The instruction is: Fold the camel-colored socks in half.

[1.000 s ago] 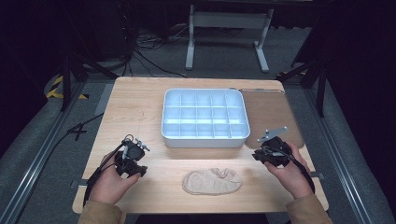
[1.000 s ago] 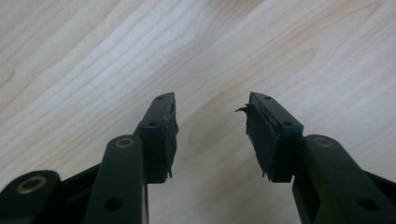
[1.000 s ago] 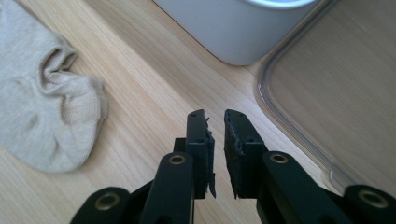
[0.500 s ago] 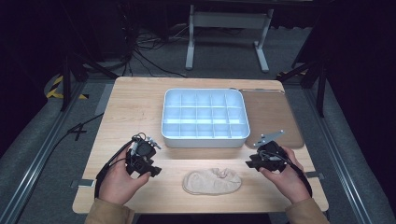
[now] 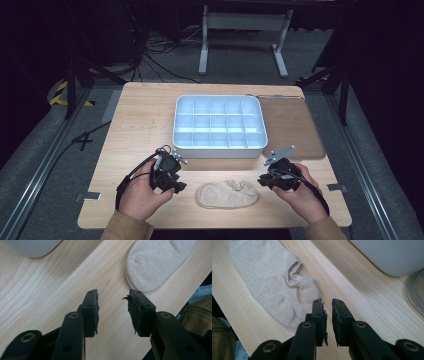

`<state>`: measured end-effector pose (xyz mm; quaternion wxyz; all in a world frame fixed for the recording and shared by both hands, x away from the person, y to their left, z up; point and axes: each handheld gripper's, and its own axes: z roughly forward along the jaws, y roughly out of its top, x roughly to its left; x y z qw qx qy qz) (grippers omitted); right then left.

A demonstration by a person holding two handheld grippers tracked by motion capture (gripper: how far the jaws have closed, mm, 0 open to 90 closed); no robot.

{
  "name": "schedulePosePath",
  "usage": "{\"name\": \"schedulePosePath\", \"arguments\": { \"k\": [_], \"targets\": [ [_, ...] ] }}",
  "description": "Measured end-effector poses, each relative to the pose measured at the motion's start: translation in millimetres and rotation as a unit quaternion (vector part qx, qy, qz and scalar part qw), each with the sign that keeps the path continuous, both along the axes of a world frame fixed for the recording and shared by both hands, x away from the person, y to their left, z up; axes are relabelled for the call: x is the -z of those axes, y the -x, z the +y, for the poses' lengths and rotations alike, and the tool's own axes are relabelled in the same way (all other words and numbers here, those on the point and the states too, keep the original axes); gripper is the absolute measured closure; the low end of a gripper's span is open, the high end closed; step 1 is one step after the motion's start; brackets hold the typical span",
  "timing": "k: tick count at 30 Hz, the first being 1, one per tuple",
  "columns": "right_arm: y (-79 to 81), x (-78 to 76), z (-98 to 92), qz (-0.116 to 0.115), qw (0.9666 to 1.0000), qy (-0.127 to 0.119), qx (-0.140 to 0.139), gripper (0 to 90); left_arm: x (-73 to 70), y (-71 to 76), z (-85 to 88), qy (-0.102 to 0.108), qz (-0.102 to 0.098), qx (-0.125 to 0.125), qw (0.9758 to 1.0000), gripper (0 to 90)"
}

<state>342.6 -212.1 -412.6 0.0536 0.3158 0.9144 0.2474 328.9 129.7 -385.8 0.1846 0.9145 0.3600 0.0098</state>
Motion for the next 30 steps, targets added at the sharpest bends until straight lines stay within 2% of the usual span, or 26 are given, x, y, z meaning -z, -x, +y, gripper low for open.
{"name": "schedulePosePath", "arguments": {
  "k": [3, 4, 8, 15, 17, 24, 30],
  "targets": [
    [2.7, 1.7, 4.0, 0.003, 1.0, 0.004, -0.008, 83.3, 2.9, 0.1, -7.8, 0.006, 0.011, 0.011, 0.9999, 60.6],
    [3.6, 2.2, 5.4, 0.003, 0.9999, 0.005, -0.011, 83.9, 3.1, 0.4, -10.8, 0.002, 0.016, 0.013, 0.9998, 59.6],
    [7.7, 3.8, 12.1, 0.008, 0.9997, 0.01, -0.02, 85.7, 4.6, 0.6, -16.3, 0.004, 0.015, 0.021, 0.9997, 58.2],
    [13.8, 8.1, 24.4, 0.024, 0.9985, 0.021, -0.045, 89.2, 8.5, 1.7, -21.8, 0.003, 0.02, 0.018, 0.9996, 57.3],
    [15.5, 10.7, 29.2, 0.029, 0.9978, 0.026, -0.053, 89.4, 10.5, 1.6, -22.6, 0.009, 0.02, 0.015, 0.9996, 57.2],
    [17.5, 20.9, 39.6, 0.046, 0.9958, 0.048, -0.063, 89.5, 17.5, 2.2, -24.4, 0.025, 0.04, 0.001, 0.9989, 56.6],
    [17.7, 30.0, 43.1, 0.061, 0.9936, 0.071, -0.064, 89.5, 22.1, 1.6, -27.2, 0.029, 0.04, 0.002, 0.9988, 57.5]
  ]
}}
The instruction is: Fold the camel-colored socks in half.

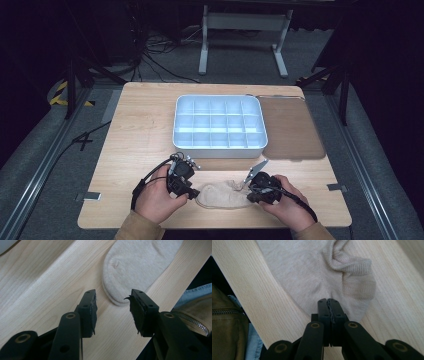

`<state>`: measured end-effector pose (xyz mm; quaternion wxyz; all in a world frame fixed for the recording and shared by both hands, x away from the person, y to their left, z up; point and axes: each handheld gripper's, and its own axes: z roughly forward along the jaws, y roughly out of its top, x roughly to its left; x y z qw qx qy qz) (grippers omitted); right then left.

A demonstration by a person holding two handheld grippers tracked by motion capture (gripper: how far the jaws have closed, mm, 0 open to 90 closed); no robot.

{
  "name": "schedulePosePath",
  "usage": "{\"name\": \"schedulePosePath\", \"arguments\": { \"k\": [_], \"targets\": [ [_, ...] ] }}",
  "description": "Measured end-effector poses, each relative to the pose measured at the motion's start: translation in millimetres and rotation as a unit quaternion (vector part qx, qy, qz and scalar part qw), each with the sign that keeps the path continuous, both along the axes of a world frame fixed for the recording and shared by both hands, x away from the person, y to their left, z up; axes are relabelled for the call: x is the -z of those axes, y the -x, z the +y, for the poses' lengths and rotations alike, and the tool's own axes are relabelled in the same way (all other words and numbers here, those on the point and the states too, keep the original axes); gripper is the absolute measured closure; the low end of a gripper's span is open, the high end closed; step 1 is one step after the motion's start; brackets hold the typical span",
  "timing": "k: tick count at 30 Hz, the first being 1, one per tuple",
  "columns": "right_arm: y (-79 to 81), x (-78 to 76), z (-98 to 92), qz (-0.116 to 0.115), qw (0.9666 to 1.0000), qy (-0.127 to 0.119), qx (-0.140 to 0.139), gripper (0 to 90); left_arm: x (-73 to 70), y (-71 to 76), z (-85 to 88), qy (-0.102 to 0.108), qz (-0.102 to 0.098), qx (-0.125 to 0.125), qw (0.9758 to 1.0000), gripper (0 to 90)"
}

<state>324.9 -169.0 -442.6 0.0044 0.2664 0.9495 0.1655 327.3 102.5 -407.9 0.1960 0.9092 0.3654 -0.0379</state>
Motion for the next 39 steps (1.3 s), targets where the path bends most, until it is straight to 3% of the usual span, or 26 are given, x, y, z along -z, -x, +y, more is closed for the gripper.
{"name": "schedulePosePath", "arguments": {
  "k": [6, 10, 18, 21, 27, 30, 34, 36, 39],
  "targets": [
    [1.1, 0.5, 0.7, -0.003, 1.0, 0.003, 0.003, 89.5, 6.8, -1.3, -3.9, -0.006, 0.003, -0.002, 1.0, 60.5],
    [1.2, 0.6, 0.1, -0.002, 1.0, 0.001, 0.005, 89.5, 15.8, -3.2, -7.8, 0.01, 0.019, -0.006, 0.9997, 60.6],
    [2.7, 0.8, -0.2, -0.007, 1.0, 0.0, 0.006, 89.5, 26.7, -5.1, -14.3, -0.002, 0.047, -0.006, 0.9988, 63.8],
    [3.1, 0.9, -0.2, -0.008, 0.9999, 0.0, 0.006, 89.5, 28.9, -3.4, -18.4, -0.017, 0.062, -0.002, 0.9979, 64.1],
    [3.5, 0.8, 0.2, -0.01, 0.9999, 0.002, 0.006, 89.4, 32.5, -2.7, -22.1, -0.032, 0.07, -0.007, 0.997, 64.2],
    [3.7, 0.8, 0.3, -0.011, 0.9999, 0.003, 0.006, 89.4, 32.6, -2.9, -21.3, -0.037, 0.062, -0.017, 0.9972, 63.6],
    [4.1, 0.9, 0.5, -0.013, 0.9999, 0.002, 0.005, 89.4, 32.0, -4.7, -19.0, -0.037, 0.065, -0.028, 0.9968, 62.3],
    [4.2, 1.0, 0.5, -0.013, 0.9999, 0.002, 0.006, 89.3, 33.4, -5.1, -20.2, -0.025, 0.073, -0.022, 0.9968, 62.5],
    [4.4, 1.0, 0.4, -0.014, 0.9999, 0.002, 0.005, 89.3, 33.9, -4.3, -22.8, -0.023, 0.072, -0.02, 0.997, 62.9]
  ]
}}
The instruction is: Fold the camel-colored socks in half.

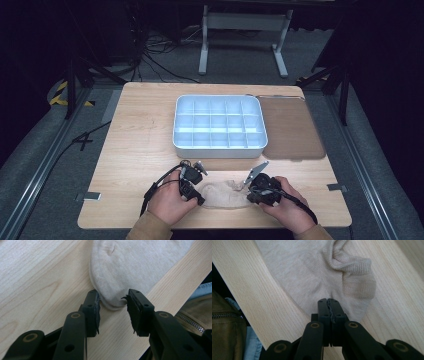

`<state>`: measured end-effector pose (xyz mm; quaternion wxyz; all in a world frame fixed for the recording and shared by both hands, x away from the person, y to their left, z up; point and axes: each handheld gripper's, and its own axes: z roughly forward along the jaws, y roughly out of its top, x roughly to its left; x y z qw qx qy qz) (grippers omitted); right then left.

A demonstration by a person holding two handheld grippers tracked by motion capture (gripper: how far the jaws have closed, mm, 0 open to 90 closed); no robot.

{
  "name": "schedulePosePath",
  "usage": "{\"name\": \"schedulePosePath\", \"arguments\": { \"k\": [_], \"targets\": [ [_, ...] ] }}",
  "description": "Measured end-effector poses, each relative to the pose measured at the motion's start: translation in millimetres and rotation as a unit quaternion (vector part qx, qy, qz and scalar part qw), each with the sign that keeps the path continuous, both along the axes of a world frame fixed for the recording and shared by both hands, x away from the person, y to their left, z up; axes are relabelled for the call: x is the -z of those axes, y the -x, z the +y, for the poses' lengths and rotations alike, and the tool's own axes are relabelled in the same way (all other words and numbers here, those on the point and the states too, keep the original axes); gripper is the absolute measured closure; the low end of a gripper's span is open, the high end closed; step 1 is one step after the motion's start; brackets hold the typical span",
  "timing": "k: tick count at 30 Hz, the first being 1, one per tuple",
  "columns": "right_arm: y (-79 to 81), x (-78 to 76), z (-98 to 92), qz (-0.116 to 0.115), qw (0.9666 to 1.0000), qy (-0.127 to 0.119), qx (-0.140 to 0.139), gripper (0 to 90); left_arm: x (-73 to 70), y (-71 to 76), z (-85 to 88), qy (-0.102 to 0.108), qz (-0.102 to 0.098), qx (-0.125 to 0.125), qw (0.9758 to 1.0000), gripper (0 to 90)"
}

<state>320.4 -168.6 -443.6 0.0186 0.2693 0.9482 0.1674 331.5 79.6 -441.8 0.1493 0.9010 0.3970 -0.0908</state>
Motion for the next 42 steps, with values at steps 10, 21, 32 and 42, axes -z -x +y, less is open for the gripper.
{"name": "schedulePosePath", "arguments": {
  "k": [10, 21, 32, 42],
  "targets": [
    [1.6, 0.1, 0.2, -0.006, 1.0, 0.0, -0.001, 89.0, -2.5, 0.7, -0.7, 0.0, -0.003, -0.007, 1.0, 86.4],
    [0.4, -6.0, -6.6, -0.017, 0.9997, -0.013, 0.014, 89.6, -15.4, 3.1, 4.1, 0.006, -0.014, -0.002, 0.9999, 86.6],
    [-1.1, -6.9, -6.7, -0.037, 0.9981, -0.034, 0.036, 89.7, -19.5, 4.2, 14.2, -0.023, 0.002, 0.015, 0.9996, 86.5],
    [1.1, 2.2, 10.1, -0.03, 0.9993, -0.015, 0.014, 89.8, -23.3, 5.3, 23.8, -0.014, -0.004, 0.005, 0.9999, 86.5]
  ]
}}
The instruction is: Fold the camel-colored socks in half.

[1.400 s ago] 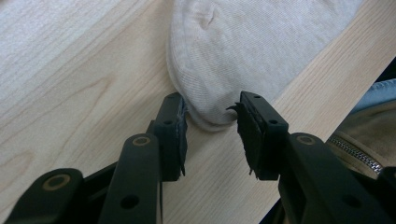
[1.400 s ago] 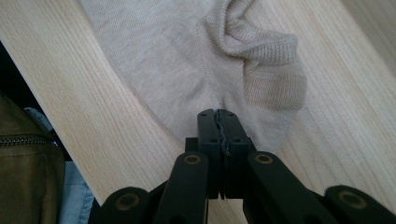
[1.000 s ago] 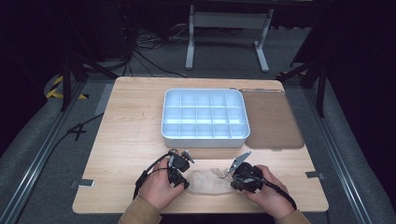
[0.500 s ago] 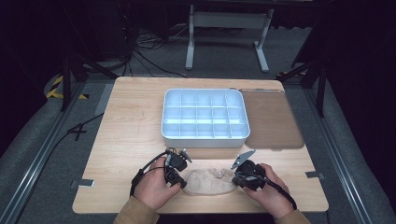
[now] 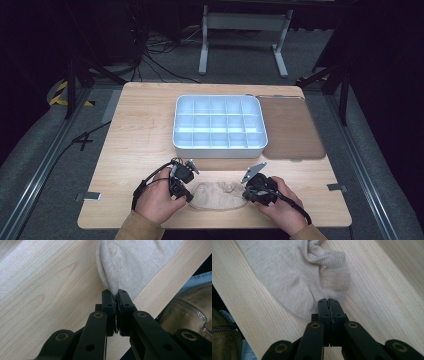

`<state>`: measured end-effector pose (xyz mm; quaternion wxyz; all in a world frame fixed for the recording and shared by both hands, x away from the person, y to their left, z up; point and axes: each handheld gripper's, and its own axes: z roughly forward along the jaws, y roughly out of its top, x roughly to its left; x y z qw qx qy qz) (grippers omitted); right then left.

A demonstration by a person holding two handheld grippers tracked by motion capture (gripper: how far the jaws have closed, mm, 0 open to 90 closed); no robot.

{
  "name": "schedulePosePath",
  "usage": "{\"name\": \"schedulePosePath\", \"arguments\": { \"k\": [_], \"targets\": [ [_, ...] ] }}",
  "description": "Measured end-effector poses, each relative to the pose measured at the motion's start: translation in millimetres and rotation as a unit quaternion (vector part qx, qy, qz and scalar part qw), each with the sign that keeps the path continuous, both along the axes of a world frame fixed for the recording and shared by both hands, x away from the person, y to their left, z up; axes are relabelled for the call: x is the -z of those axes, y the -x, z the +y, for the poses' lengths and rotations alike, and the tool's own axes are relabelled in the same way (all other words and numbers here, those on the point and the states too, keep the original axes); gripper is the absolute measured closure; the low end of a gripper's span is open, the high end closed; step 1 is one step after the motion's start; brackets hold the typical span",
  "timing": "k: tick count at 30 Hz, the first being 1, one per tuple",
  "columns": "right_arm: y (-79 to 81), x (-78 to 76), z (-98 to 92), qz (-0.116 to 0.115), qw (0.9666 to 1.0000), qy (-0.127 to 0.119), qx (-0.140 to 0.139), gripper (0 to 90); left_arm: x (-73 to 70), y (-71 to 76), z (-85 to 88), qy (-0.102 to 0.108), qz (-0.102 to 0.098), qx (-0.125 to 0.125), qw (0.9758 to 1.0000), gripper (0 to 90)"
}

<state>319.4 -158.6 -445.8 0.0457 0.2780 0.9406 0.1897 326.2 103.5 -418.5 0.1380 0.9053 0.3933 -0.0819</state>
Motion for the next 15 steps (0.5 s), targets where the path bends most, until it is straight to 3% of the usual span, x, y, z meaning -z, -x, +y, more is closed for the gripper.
{"name": "schedulePosePath", "arguments": {
  "k": [8, 11, 15],
  "targets": [
    [0.5, 0.6, -1.4, 0.001, 1.0, -0.006, 0.0, 89.8, -13.0, 1.6, -3.2, 0.029, -0.008, 0.009, 0.9995, 86.4],
    [-0.1, 1.0, -2.6, 0.001, 1.0, -0.008, 0.0, 89.8, -19.5, 2.3, -7.9, 0.052, -0.012, 0.017, 0.9985, 86.4],
    [0.6, 1.4, -1.4, -0.004, 1.0, -0.007, -0.003, 89.7, -25.3, 2.0, -15.8, 0.063, -0.022, 0.027, 0.9974, 86.2]
  ]
}}
